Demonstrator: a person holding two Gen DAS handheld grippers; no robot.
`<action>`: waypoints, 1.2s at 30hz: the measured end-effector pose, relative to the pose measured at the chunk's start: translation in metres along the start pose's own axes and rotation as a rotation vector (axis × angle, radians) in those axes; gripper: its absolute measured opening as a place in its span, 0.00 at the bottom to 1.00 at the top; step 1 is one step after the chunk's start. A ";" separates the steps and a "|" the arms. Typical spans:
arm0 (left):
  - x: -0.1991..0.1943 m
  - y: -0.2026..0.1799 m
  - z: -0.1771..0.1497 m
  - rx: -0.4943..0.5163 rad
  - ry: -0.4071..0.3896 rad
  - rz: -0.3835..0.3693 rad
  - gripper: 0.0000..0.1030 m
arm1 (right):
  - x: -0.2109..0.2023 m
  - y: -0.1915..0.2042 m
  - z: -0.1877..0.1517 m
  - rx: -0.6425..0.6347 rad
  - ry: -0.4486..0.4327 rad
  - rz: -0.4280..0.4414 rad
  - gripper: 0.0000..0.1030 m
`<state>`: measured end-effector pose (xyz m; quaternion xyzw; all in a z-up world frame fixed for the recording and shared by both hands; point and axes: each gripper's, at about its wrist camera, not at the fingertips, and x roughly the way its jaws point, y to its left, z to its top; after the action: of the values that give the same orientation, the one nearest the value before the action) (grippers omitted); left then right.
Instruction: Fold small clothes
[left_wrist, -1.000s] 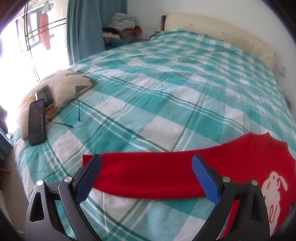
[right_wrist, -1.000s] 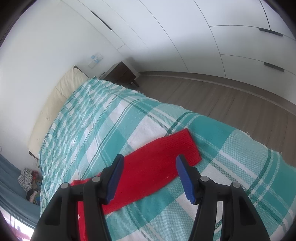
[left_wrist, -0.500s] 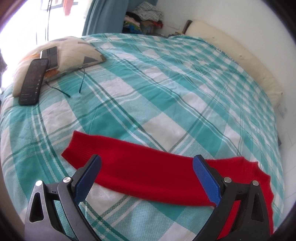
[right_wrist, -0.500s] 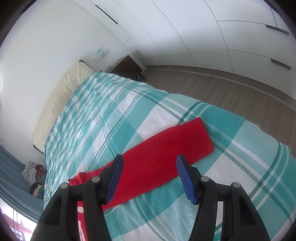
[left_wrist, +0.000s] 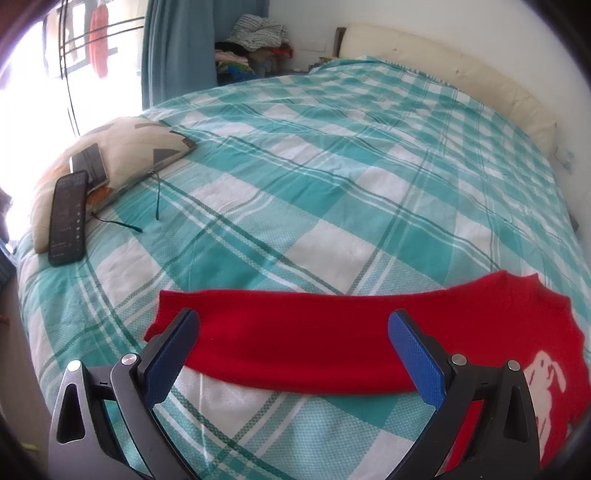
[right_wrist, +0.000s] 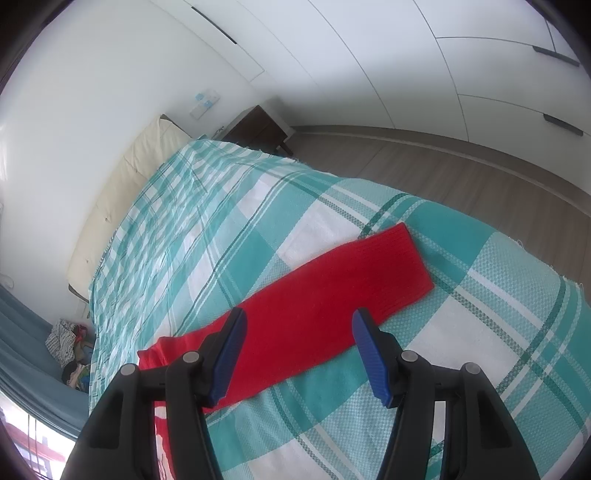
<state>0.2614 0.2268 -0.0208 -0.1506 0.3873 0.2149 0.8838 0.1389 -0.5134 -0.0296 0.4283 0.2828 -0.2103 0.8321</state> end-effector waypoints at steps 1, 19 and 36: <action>-0.001 -0.001 0.000 -0.010 -0.001 -0.018 0.99 | 0.000 0.000 0.000 0.001 -0.001 0.000 0.57; 0.001 -0.031 -0.010 0.174 0.023 0.058 0.99 | 0.001 0.000 -0.001 0.000 0.003 -0.001 0.58; 0.002 -0.040 -0.010 0.181 0.038 -0.049 0.99 | 0.005 0.001 -0.002 -0.001 0.015 -0.006 0.61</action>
<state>0.2764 0.1880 -0.0250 -0.0835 0.4179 0.1545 0.8914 0.1430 -0.5123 -0.0334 0.4289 0.2902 -0.2093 0.8295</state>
